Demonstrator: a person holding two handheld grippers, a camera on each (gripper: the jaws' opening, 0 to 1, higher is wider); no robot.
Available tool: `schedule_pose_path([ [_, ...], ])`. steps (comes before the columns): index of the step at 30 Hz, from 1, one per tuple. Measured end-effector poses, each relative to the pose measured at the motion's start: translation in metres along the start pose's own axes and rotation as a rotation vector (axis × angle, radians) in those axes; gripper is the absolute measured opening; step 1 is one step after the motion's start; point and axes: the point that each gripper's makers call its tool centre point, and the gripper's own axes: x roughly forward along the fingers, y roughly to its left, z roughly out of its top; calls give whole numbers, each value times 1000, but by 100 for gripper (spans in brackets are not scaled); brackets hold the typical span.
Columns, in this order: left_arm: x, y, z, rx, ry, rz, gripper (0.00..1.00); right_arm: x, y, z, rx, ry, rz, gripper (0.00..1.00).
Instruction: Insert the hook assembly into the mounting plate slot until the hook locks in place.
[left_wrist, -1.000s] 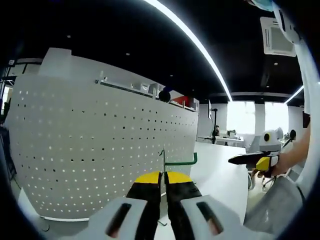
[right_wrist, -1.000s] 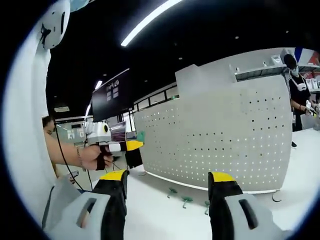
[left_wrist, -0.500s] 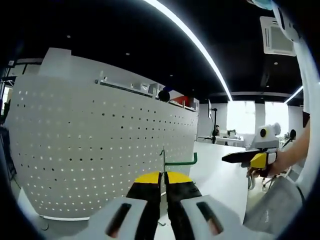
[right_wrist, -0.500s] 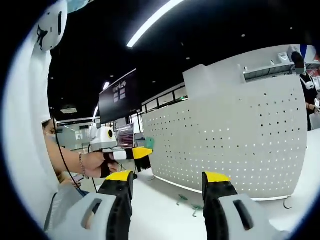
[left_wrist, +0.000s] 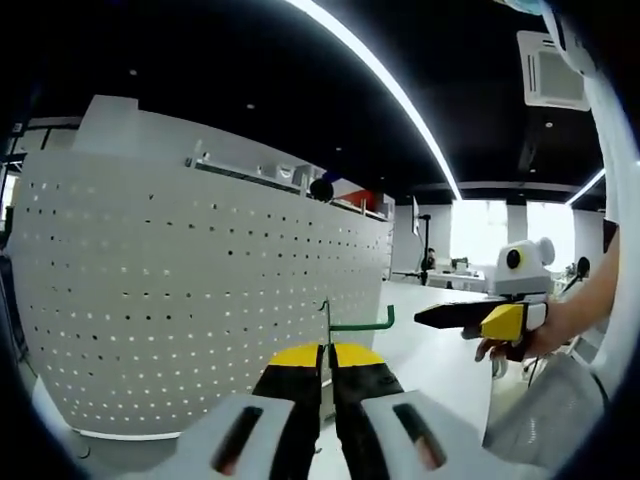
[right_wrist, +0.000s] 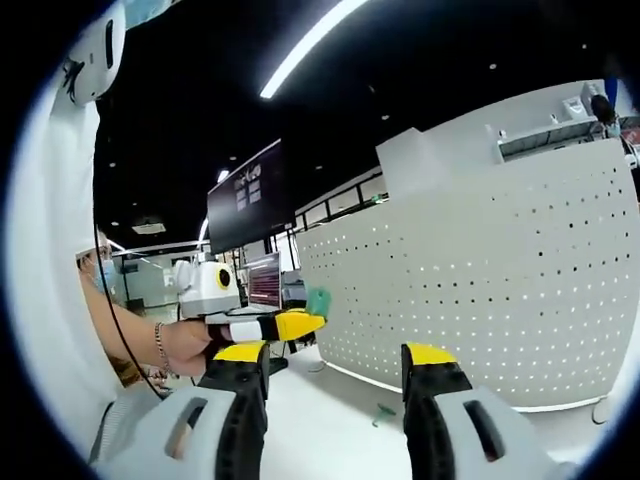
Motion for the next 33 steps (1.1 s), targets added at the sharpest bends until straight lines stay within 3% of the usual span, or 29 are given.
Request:
schedule_pose_path([
  [21, -1, -4, 0, -2, 1, -2, 2, 53, 20, 9, 55, -39, 71, 45],
  [33, -1, -5, 5, -2, -13, 0, 2, 69, 23, 3, 84, -21, 80, 37],
])
